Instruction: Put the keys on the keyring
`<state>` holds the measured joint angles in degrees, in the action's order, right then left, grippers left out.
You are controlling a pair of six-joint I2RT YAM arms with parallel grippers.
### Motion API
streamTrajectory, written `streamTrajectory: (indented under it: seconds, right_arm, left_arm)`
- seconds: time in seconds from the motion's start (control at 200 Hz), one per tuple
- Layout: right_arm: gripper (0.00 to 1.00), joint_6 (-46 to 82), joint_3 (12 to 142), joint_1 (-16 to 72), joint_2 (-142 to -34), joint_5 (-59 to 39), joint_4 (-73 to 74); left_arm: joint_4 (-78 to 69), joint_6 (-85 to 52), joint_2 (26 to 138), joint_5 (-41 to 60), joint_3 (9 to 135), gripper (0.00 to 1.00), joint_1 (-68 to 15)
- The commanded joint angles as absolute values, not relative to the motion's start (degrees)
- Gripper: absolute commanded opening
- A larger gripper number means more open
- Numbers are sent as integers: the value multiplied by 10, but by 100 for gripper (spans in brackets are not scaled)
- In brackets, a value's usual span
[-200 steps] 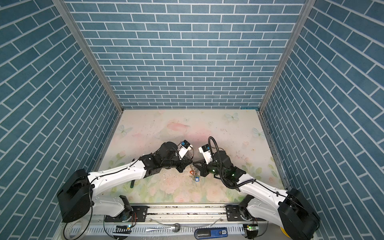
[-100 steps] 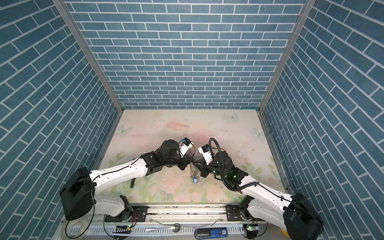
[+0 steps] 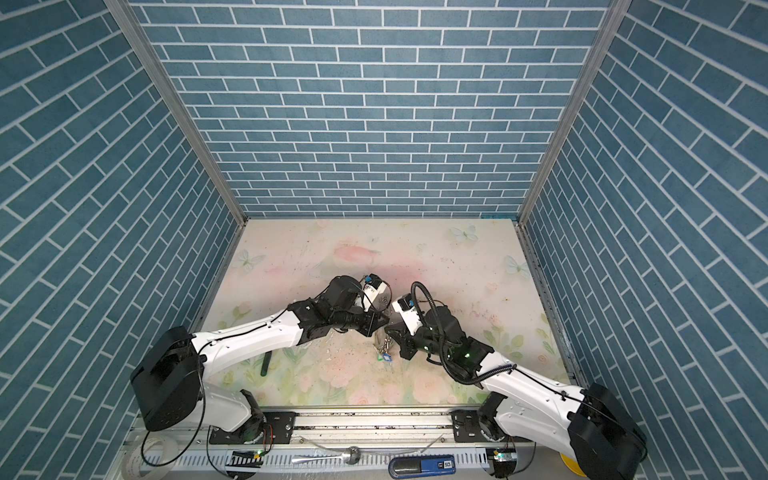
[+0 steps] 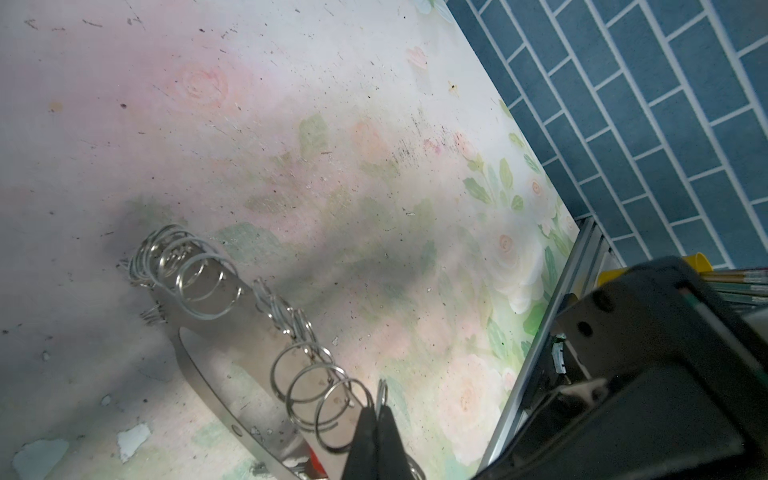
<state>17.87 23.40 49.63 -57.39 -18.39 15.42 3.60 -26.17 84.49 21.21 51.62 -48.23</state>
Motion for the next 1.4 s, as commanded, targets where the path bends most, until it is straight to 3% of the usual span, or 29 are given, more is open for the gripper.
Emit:
streamTrajectory:
  seconds: [0.0, 0.105, 0.18, 0.27, 0.415, 0.68, 1.03, 1.395]
  right_arm:
    - [0, 146, 233, 515, -566, -181, 166]
    - [0, 160, 226, 515, -546, -139, 168]
    - [0, 173, 220, 513, -529, -121, 169]
    - [0, 183, 220, 511, -522, -122, 163]
    - [0, 213, 208, 491, -518, -157, 194]
    - [0, 235, 196, 444, -492, -251, 235]
    - [0, 202, 213, 433, -488, -347, 220]
    - [0, 204, 213, 433, -498, -362, 236]
  left_arm:
    - [46, -273, 862, 202, 527, 1, -470]
    - [28, -272, 858, 215, 516, 7, -468]
    - [7, -269, 842, 222, 498, 19, -461]
    - [-36, -267, 811, 231, 460, 30, -442]
    - [-109, -210, 750, 245, 403, 38, -429]
    - [-290, -104, 689, 308, 284, 34, -428]
    - [-494, -57, 720, 416, 232, 32, -428]
    - [-519, -51, 767, 517, 243, 25, -429]
